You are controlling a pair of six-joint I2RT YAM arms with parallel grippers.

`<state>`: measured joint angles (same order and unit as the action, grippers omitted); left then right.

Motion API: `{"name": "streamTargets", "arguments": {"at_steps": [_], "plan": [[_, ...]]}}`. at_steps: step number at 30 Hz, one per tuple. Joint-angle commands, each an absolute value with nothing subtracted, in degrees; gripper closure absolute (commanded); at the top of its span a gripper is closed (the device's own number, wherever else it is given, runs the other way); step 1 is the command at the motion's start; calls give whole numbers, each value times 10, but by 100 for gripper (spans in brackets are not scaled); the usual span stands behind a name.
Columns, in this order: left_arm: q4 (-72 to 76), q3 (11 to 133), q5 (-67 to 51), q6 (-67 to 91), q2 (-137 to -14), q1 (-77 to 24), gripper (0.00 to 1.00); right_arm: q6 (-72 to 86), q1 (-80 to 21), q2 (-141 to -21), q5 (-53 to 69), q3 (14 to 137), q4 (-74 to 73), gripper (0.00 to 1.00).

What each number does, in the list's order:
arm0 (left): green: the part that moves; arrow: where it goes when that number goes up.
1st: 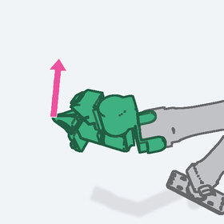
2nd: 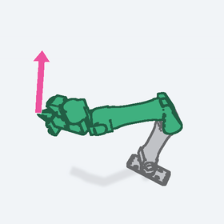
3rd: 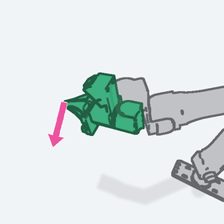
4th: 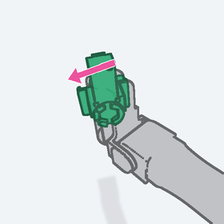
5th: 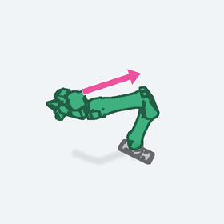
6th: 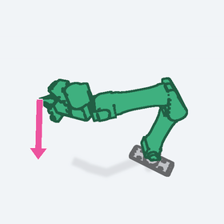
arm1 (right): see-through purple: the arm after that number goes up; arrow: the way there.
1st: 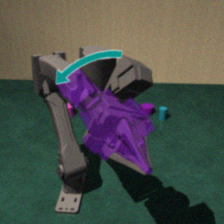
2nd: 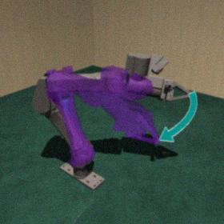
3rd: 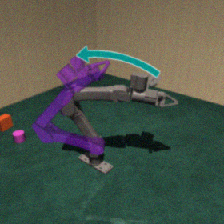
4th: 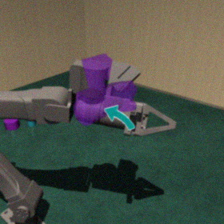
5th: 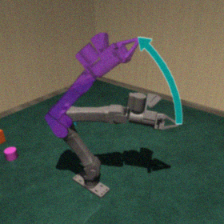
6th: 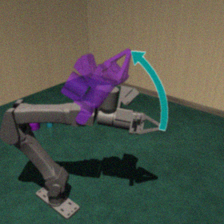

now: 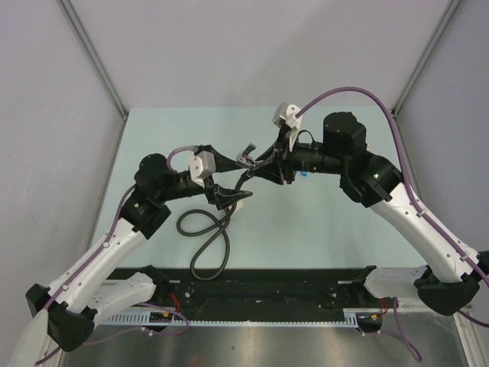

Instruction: Install the water faucets

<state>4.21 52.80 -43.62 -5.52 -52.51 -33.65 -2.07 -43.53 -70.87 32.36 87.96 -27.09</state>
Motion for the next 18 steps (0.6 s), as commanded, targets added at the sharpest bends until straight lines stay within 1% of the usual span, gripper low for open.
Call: {"name": "streamTargets", "arguments": {"at_steps": [1, 4, 10, 13, 14, 16, 17, 18], "plan": [[98, 551, -525, -4, -546, -324, 27, -46, -434, -686, 379, 882, -229, 100], [98, 565, -538, 13, -570, -323, 31, -52, -434, -683, 384, 879, -230, 100], [150, 563, -567, 61, -591, -323, 39, -57, -435, -686, 392, 878, -237, 100], [160, 564, -573, 72, -599, -323, 48, -58, -435, -687, 393, 877, -236, 100], [159, 565, -573, 73, -600, -323, 56, -57, -437, -686, 393, 877, -234, 100], [158, 563, -563, 76, -599, -323, 68, -57, -437, -688, 394, 877, -232, 100], [158, 562, -555, 76, -598, -323, 82, -59, -438, -690, 394, 877, -232, 100], [158, 560, -546, 75, -592, -323, 89, -58, -439, -693, 391, 877, -231, 100]]}}
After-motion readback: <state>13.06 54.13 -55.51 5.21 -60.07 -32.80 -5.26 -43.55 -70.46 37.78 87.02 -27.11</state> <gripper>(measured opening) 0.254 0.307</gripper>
